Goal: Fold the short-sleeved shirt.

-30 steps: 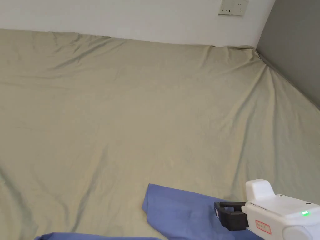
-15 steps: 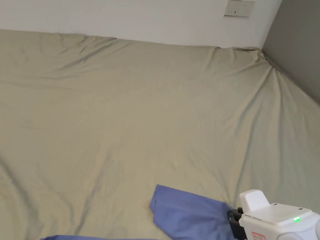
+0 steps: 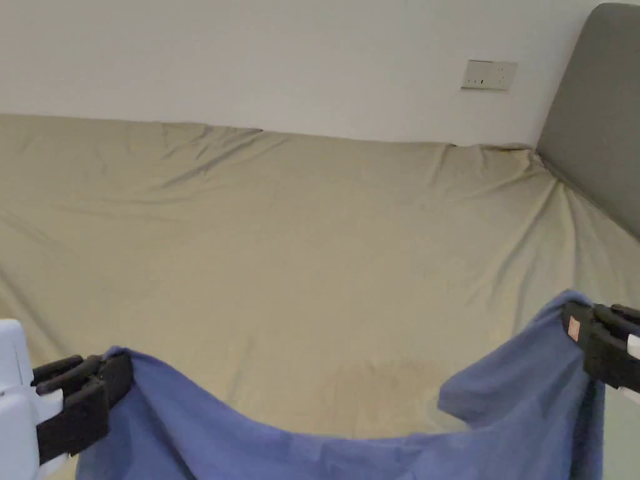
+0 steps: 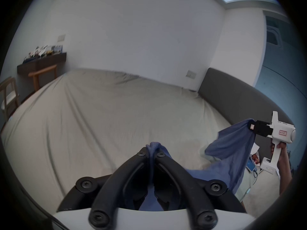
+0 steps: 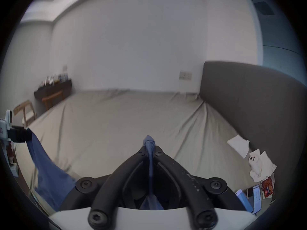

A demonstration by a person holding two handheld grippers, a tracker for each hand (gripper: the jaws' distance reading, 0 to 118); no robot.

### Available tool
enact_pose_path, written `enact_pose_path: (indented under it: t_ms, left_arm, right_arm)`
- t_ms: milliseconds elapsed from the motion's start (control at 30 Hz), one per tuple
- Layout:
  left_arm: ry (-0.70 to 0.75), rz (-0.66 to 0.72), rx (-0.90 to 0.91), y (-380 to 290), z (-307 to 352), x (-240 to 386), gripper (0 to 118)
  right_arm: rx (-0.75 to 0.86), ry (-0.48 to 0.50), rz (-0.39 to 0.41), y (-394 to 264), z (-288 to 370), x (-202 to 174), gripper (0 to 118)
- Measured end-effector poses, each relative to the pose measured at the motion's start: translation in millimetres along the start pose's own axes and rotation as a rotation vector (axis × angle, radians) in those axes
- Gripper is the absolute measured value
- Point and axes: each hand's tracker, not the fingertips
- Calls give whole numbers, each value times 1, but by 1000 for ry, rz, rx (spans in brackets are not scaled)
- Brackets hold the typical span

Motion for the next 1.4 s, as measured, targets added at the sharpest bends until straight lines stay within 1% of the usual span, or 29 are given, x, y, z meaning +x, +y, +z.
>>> enact_pose_path:
  t_ms: [133, 233, 367, 533, 600, 700, 800, 867, 1000, 1167, 1400]
  left_arm:
    - [15, -46, 91, 55, 17, -1, 5]
    - [81, -105, 147, 90, 27, 3, 5]
    - [151, -161, 202, 136, 37, 2, 5]
    - [215, -162, 241, 196, 36, -2, 5]
    - [246, -169, 253, 218, 29, -5, 5]
    - [272, -178, 266, 250, 16, -4, 5]
    - [288, -180, 285, 280, 1, -1, 5]
    - [300, -173, 295, 302, -14, 1, 5]
    - [346, -187, 315, 340, -44, 10, 5]
    - [356, -193, 367, 382, -77, 21, 5]
    - [415, -186, 392, 419, -132, 29, 5]
  right_arm:
    - [119, -19, -60, 49, 17, 6, 6]
    - [193, -18, -94, 85, 27, 9, 6]
    - [279, -28, -75, 136, 34, 8, 6]
    - [311, -20, -97, 200, 24, 7, 6]
    - [317, -25, -105, 219, 8, 13, 6]
    - [314, -30, -109, 248, -8, 10, 6]
    - [326, -57, -79, 270, -24, 8, 6]
    - [336, -80, -56, 285, -36, 7, 6]
    - [350, -120, -49, 315, -62, 7, 6]
    - [372, -206, -20, 355, -96, 5, 6]
    - [422, -282, -18, 395, -131, -3, 6]
